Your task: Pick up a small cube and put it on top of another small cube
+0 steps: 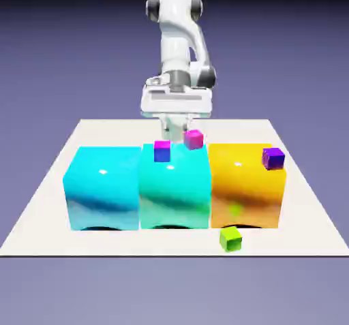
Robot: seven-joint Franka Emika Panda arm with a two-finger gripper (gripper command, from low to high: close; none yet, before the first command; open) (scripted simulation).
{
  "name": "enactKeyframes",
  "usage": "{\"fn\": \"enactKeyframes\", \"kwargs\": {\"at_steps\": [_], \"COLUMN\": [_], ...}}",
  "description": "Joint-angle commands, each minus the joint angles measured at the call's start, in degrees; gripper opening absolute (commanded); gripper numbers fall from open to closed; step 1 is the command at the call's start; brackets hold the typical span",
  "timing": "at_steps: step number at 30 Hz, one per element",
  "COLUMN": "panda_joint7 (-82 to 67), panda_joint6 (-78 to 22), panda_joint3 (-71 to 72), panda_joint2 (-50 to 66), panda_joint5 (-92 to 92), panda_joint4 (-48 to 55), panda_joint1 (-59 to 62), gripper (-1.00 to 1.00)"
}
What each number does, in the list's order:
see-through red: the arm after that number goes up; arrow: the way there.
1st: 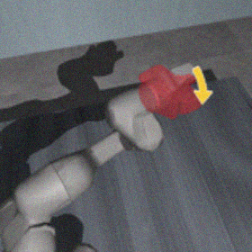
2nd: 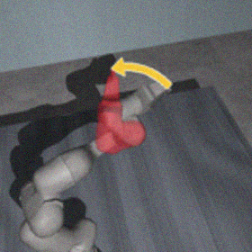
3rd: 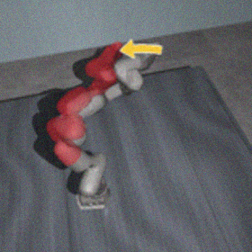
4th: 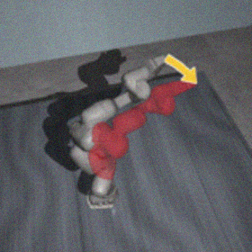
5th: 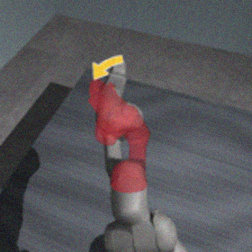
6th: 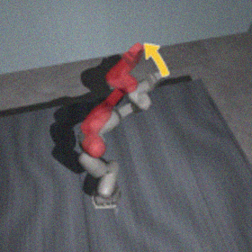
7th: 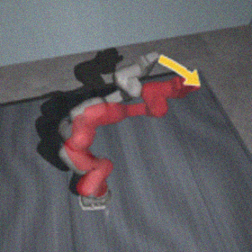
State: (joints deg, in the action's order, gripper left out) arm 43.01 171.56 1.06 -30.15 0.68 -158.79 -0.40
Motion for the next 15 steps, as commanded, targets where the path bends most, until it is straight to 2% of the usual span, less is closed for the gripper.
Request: {"fn": "enactKeyframes", "kwargs": {"at_steps": [1,15], "panda_joint7": [0.46,6.88], "panda_joint6": [-2.04,-30.49], "panda_joint3": [0.88,13.24], "panda_joint2": [2.08,31.15], "panda_joint5": [0.56,8.41], "panda_joint4": [1.84,27.52], "panda_joint1": [0.24,3.55], "gripper": [0.0,0.0]}}
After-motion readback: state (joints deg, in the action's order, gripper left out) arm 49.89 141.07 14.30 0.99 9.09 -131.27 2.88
